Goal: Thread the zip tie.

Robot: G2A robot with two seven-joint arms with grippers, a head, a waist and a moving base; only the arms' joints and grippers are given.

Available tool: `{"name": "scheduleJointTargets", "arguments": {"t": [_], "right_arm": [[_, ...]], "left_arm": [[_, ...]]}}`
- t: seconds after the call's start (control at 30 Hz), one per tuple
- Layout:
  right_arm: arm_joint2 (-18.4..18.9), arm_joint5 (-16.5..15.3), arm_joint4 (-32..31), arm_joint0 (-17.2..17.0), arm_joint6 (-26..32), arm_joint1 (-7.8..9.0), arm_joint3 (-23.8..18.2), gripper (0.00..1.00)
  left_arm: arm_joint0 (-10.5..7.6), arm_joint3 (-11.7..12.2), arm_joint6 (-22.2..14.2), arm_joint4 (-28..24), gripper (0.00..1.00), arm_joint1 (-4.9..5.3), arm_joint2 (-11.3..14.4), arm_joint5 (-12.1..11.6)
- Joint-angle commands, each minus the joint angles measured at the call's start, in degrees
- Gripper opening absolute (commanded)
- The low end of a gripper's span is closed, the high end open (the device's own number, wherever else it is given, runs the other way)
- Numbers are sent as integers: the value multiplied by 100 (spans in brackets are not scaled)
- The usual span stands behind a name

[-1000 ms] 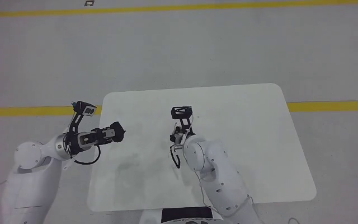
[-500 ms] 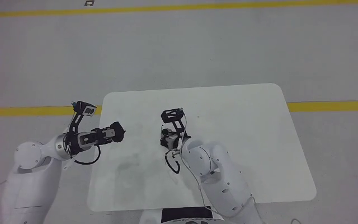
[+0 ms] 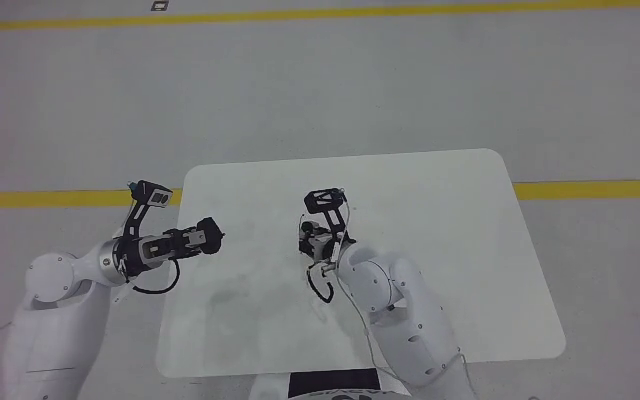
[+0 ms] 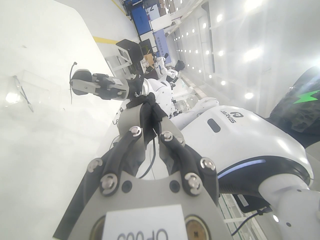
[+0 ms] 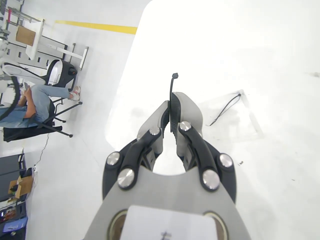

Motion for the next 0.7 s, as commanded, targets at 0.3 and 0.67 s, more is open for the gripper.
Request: {"name": "scheduleJointTargets", "arguments": {"t": [0.3, 0.67], "right_arm": [[872, -1716, 1581, 29, -145, 221, 321, 0], [1150, -2556, 3250, 334, 165, 439, 657, 0]], "left_arm": [[0, 0, 0, 0, 0, 0, 0, 0], [0, 0, 0, 0, 0, 0, 0, 0]]}}
